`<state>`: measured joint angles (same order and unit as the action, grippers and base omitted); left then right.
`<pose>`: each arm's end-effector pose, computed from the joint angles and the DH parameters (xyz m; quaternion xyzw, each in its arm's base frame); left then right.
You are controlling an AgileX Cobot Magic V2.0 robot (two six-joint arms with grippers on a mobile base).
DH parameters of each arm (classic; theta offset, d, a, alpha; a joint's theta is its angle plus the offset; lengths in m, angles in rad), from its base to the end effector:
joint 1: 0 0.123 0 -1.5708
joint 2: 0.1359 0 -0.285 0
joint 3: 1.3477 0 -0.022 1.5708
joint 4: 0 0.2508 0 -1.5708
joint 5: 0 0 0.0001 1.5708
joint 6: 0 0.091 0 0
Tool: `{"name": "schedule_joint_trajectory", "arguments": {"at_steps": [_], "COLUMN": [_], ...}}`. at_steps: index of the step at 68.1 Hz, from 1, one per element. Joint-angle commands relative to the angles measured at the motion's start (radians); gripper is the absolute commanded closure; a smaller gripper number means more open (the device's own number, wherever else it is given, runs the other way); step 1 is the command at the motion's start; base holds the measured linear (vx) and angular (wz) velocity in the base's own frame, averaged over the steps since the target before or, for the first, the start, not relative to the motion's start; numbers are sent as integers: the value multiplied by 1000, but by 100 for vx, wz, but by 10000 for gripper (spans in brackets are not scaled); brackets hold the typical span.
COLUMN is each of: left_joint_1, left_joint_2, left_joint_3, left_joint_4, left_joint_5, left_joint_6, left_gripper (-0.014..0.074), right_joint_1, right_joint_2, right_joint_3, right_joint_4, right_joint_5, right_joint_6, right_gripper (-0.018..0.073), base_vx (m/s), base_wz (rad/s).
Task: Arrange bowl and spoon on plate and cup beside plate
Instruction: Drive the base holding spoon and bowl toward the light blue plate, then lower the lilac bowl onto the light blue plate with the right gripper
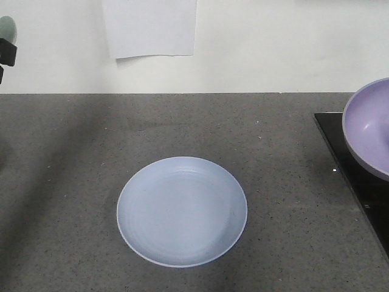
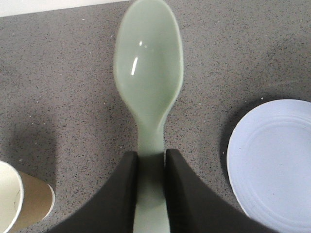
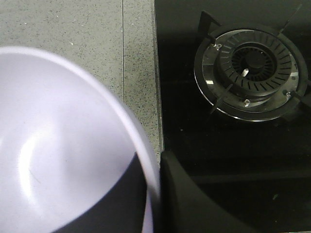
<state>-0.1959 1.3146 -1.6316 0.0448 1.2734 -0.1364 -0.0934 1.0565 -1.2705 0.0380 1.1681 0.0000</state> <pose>0.2424 -0.0441 0.4553 0.0267 0.9385 -0.0348 0.3425 0.1860 -0.0142 0.4139 0.0448 0.9375 0.0029 0.3452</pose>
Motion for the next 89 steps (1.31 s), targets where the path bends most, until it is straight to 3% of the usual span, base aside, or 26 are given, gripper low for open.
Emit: {"name": "schedule_joint_trajectory", "arguments": {"at_steps": [1,10,30,57,89], "left_joint_1": [-4,-4,-4,-4,-4], "left_joint_2": [-25,-25,-25,-25,-25], "left_joint_3": [-25,-25,-25,-25,-25], "left_joint_4": [1,1,1,1,1], "left_joint_5": [-23,-23,-23,-25,-24], "left_joint_6": [-9,-9,-9,-9,-9], "left_gripper": [603,603,603,603,603], "right_joint_1": [-4,-4,60,362,554], "right_joint_2": [-13,-7,108,375,614], "right_joint_3": [-26,-26,-26,-26,-26], "right_joint_4": [-2,50,289,292,337], "right_joint_5": [-71,-93,-98,-253,-398], "right_joint_6": [-11,-21,-198,-171,-171], "right_gripper": [566,566,564,564,564], "base_vx": [0,0,0,0,0], "base_wz": [0,0,0,0,0]}}
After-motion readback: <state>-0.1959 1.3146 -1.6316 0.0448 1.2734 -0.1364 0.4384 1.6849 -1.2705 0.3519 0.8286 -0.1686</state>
